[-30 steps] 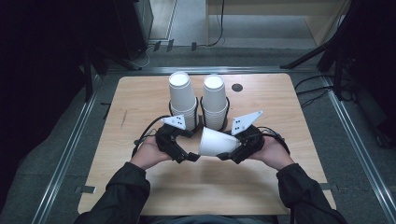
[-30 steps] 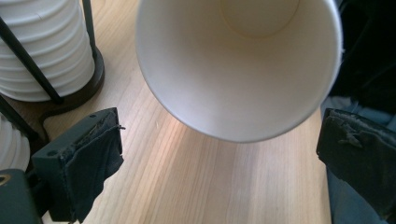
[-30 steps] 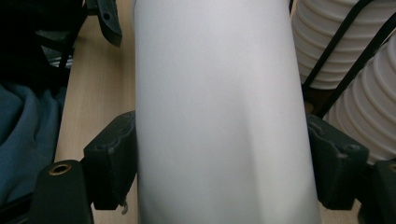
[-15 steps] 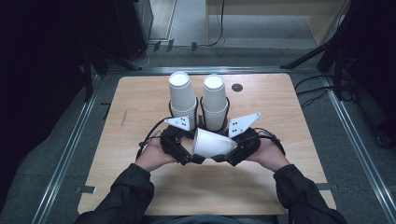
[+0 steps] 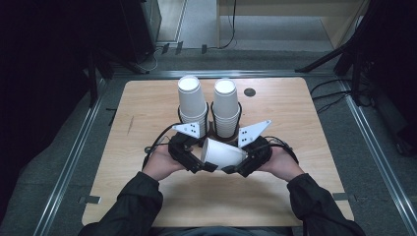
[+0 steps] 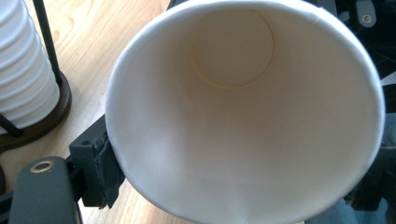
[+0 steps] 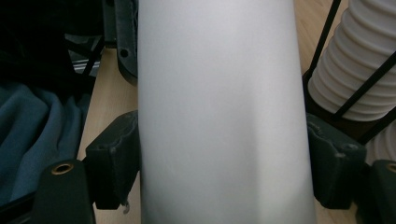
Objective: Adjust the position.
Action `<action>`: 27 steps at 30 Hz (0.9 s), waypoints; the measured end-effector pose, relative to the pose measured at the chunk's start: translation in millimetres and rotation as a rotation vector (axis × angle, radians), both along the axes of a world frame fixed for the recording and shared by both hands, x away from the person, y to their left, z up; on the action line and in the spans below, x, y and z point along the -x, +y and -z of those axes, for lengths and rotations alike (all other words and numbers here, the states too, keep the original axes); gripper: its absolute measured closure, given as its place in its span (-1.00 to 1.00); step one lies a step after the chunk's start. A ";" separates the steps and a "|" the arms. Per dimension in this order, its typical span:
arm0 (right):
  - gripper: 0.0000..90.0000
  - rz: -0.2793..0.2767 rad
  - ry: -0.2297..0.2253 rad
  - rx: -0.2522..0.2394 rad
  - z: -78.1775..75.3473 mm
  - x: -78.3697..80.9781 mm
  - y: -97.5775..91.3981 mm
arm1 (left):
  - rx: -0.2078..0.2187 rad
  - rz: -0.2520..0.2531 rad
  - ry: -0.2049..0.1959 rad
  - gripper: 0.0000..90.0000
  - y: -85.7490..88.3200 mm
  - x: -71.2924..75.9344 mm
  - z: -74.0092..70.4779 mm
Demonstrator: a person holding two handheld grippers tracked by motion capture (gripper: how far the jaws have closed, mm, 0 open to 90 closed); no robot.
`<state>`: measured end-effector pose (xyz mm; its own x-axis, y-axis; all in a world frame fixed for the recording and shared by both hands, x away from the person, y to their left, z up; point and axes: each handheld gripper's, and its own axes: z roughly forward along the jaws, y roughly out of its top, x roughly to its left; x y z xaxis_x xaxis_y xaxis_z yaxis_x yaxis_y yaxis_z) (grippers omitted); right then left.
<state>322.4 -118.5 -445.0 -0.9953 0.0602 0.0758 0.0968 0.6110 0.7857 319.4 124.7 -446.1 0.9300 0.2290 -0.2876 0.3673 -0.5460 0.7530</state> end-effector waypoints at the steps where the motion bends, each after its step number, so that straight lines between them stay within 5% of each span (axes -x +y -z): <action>1: -0.52 0.000 0.016 0.007 1.6 -0.3 1.2 | -0.012 -0.001 0.010 -0.70 0.0 0.1 -0.1; 9: -0.69 0.031 0.067 0.036 3.2 -2.2 1.4 | -0.044 -0.020 0.008 -0.69 7.0 -1.0 -3.2; 16: -0.69 0.061 0.082 0.064 6.5 -6.1 -5.0 | -0.114 -0.034 -0.028 -0.69 12.7 -1.1 -4.5; 27: -0.70 0.089 0.081 0.114 13.8 -7.9 -5.3 | -0.278 0.000 -0.091 -0.69 1.9 -4.5 -6.2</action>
